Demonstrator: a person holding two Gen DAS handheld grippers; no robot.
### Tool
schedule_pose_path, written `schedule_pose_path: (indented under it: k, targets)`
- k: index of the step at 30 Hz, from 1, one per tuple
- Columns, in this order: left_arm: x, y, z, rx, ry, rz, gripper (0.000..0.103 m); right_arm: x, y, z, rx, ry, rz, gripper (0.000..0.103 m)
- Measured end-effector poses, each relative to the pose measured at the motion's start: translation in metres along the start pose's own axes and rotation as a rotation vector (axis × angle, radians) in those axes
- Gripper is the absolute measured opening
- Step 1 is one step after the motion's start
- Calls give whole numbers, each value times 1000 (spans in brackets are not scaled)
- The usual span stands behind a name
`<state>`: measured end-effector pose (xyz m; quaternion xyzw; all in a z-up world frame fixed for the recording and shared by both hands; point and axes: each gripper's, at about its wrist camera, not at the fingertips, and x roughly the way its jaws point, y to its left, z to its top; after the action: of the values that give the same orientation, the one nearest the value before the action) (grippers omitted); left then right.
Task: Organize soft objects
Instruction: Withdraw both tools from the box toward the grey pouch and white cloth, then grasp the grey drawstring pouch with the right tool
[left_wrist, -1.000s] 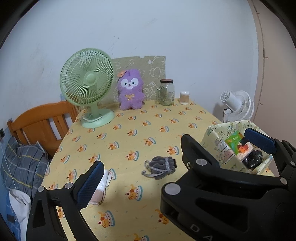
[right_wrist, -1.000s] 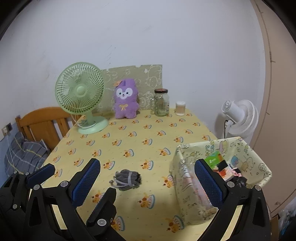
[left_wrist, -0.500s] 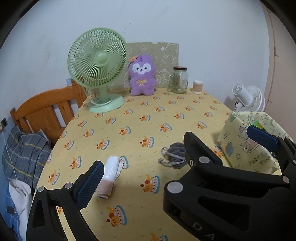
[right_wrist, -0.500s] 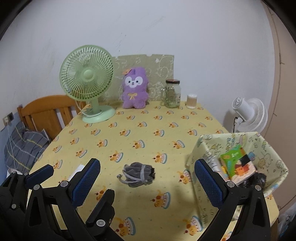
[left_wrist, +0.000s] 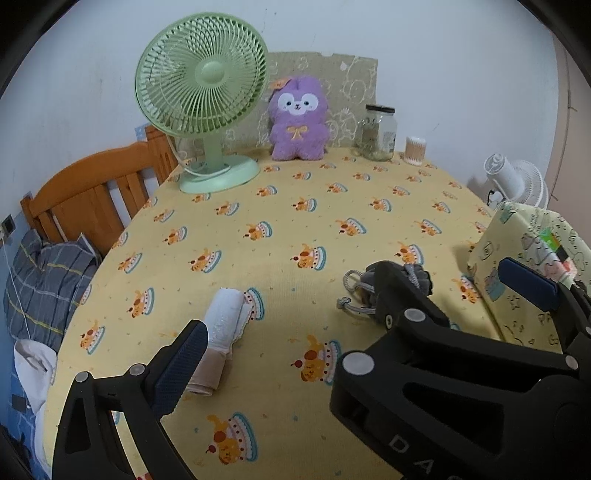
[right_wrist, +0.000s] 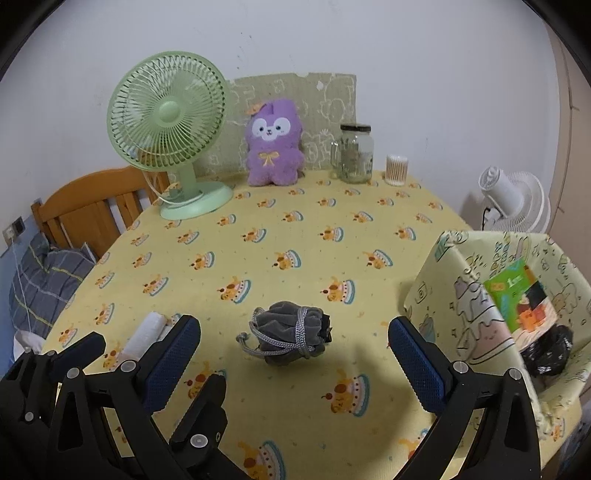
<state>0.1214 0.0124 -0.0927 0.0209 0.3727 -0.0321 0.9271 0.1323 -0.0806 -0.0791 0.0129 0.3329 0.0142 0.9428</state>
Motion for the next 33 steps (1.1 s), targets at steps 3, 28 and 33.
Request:
schedule_pose_path:
  k: [3,28,33]
  targets:
    - [9,0,2,-4,20,2,101,10,-2,1,8,18,0,103]
    - [54,1,4,-25,141,-7,100,70,-3,-1,-5,218,25,62]
    - [42,0,4,-23,104,0,100,58,-4,-1,-1,194,24,59]
